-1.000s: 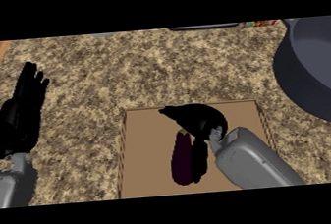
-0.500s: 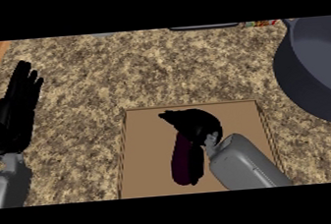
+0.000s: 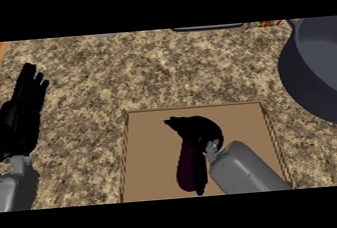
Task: Pick the eggplant from the tray and place it in the pot
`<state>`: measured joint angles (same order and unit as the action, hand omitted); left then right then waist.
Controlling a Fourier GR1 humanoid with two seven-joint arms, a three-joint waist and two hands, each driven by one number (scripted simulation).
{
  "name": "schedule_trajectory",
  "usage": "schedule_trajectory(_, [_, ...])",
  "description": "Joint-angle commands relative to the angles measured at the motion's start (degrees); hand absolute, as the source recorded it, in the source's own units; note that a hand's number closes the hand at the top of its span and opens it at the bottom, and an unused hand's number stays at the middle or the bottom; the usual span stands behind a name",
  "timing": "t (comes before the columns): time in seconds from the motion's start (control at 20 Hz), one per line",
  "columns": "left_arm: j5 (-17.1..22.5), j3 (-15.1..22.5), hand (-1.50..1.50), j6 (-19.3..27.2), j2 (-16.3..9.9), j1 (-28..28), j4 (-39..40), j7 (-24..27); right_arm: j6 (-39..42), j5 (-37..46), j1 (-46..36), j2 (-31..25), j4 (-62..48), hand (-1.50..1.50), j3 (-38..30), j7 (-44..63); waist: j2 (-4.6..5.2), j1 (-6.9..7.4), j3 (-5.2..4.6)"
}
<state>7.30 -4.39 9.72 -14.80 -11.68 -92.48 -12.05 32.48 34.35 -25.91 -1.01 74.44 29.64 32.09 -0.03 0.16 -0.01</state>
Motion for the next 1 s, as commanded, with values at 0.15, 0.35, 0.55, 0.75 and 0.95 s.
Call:
schedule_trajectory(0.15, [-1.26,-0.11,0.00,0.38,1.31,-1.10,0.53,-0.32,-0.14,4.94,-3.31,-2.11,-6.72,1.50,1.50,-13.70,0.10,0.19,0.02])
schedule_trajectory(0.35, [-0.78,-1.66,0.00,-1.12,0.04,-2.60,1.19,-2.07,-0.57,6.62,-0.71,0.87,-4.90,1.50,2.48,-11.90,0.04,-0.03,0.01])
schedule_trajectory(0.55, [-1.48,0.24,0.00,-0.07,2.35,0.13,-3.42,-3.16,-0.21,8.64,1.98,-1.33,-3.52,1.50,2.61,-15.13,-0.02,-0.02,0.02])
schedule_trajectory(0.75, [-1.86,-0.27,0.00,0.08,1.25,2.44,-4.57,-3.83,-1.04,8.65,14.67,-16.79,14.48,1.50,8.24,-28.43,-0.77,-1.90,0.08])
schedule_trajectory(0.95, [-1.08,-2.97,0.00,-0.04,0.57,5.01,-3.43,-0.94,-5.36,8.31,21.82,-29.92,26.55,1.50,8.51,-40.97,-1.67,-4.63,0.12])
